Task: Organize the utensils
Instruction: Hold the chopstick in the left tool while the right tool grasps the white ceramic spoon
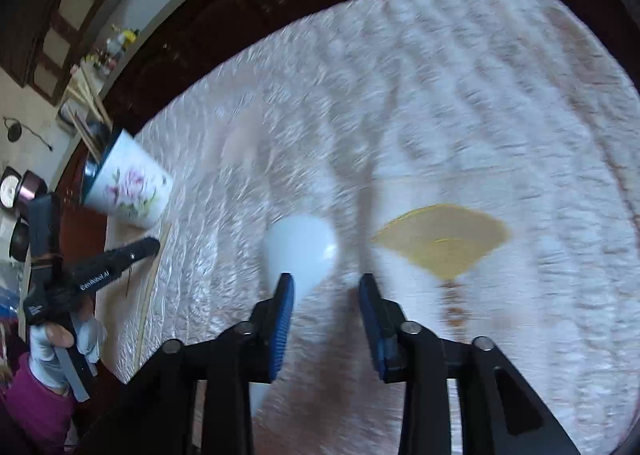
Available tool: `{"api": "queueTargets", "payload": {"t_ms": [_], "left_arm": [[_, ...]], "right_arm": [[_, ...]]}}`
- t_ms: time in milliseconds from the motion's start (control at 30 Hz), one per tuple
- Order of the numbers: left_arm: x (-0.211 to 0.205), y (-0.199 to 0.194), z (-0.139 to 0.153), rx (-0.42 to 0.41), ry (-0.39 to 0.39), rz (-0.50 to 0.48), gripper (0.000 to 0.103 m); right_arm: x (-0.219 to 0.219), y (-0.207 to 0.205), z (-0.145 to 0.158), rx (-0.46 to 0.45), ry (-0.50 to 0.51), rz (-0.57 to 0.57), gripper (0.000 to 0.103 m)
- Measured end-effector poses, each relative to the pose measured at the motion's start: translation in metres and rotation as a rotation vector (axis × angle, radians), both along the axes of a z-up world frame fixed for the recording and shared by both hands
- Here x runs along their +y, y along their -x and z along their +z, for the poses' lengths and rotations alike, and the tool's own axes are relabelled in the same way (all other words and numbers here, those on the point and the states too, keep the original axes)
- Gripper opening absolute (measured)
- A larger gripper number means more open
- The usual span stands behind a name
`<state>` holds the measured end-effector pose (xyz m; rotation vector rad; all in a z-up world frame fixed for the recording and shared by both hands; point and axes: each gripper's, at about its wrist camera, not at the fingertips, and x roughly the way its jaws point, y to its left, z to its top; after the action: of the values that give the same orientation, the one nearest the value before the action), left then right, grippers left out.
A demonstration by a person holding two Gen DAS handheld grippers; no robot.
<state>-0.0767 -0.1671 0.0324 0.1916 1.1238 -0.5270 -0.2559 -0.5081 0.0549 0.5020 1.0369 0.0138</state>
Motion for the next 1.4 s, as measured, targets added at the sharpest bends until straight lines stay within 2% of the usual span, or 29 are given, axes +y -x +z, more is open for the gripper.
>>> {"api": "queueTargets", "payload": {"t_ms": [167,233,300,367,533,600,667,767,867,933,1000,1100,1133,1200,1400], "left_arm": [[-0.003,-0.004,-0.001,0.005,0.003,0.010,0.004],[-0.004,-0.006,0.000,0.013,0.009,0.010,0.006],[-0.006,-0.007,-0.002,0.024,0.012,0.004,0.018],[-0.008,-0.006,-0.004,0.033,0.011,0.001,0.025],[-0.012,-0.011,-0.012,0.057,0.013,-0.001,0.026],[-0.016,-0.014,-0.012,0.051,0.010,-0.008,0.026],[-0.019,-0.016,-0.012,0.054,0.006,-0.014,0.026],[-0.021,-0.018,-0.011,0.059,-0.008,-0.034,0.025],[-0.019,-0.018,-0.013,0.057,-0.017,-0.053,0.025],[-0.018,-0.019,-0.013,0.061,-0.012,-0.052,0.025],[-0.017,-0.020,-0.013,0.067,-0.009,-0.048,0.025],[-0.016,-0.019,-0.013,0.063,-0.013,-0.053,0.025],[-0.016,-0.019,-0.013,0.060,-0.015,-0.054,0.023],[-0.017,-0.017,-0.012,0.046,-0.029,-0.056,0.005],[-0.003,-0.011,0.005,0.036,0.044,-0.055,0.004]], "right_arm": [[0.008,0.001,0.018,-0.001,0.063,0.055,0.037],[0.015,-0.006,0.009,0.005,0.048,0.083,0.039],[0.017,-0.013,-0.006,0.023,0.017,0.091,0.039],[0.016,-0.018,-0.014,-0.008,-0.012,0.094,0.040],[0.013,-0.031,-0.016,-0.040,-0.084,0.147,0.040],[0.016,-0.040,-0.019,-0.046,-0.130,0.155,0.040],[0.014,-0.043,-0.020,-0.035,-0.149,0.158,0.026],[0.017,-0.036,-0.012,-0.041,-0.177,0.205,0.015],[0.026,-0.030,-0.007,-0.043,-0.151,0.255,0.015],[0.025,-0.029,-0.010,-0.041,-0.130,0.249,0.015],[0.021,-0.032,-0.015,-0.032,-0.167,0.244,0.015],[0.024,-0.035,-0.016,-0.031,-0.170,0.253,0.015],[0.027,-0.036,-0.015,-0.032,-0.180,0.258,0.013],[0.032,-0.037,-0.011,-0.043,-0.183,0.270,0.010],[0.046,-0.032,0.024,-0.118,-0.146,0.305,0.002]]}}
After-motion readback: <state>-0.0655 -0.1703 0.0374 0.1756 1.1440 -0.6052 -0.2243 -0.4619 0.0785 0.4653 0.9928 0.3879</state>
